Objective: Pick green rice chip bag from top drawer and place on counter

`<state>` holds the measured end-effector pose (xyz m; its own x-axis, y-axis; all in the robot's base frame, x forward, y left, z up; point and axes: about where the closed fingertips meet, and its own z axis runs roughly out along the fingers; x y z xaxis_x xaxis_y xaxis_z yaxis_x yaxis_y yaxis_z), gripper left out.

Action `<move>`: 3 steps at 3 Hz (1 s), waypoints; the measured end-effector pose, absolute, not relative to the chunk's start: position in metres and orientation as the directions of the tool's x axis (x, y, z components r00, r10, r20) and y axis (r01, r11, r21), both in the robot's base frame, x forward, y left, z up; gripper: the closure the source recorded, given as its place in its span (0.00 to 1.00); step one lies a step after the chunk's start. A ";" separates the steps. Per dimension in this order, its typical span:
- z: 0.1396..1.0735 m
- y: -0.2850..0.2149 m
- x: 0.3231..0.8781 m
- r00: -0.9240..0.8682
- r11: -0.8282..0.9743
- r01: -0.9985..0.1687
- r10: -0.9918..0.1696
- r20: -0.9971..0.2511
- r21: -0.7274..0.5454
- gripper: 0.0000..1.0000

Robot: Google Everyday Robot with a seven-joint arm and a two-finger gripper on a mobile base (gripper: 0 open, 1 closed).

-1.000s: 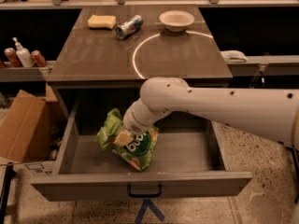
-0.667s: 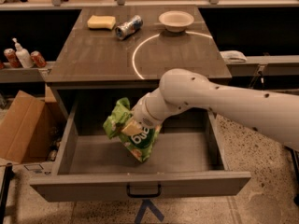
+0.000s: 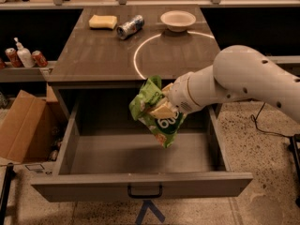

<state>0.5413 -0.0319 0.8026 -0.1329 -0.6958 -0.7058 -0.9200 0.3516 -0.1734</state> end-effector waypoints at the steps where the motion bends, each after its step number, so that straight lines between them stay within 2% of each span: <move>1: 0.803 -0.032 0.541 -0.133 0.352 -0.920 -0.696 -0.706 -0.174 1.00; 2: 0.815 -0.042 0.548 -0.140 0.381 -0.907 -0.677 -0.722 -0.181 1.00; 3: 0.853 -0.073 0.571 -0.139 0.438 -0.870 -0.661 -0.737 -0.229 1.00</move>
Offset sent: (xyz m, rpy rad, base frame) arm 0.0170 -0.0257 0.0259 0.0496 -0.0334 -0.0684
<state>0.5707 -0.0726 0.8530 -0.1391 -0.6614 -0.7370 -0.8695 0.4378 -0.2287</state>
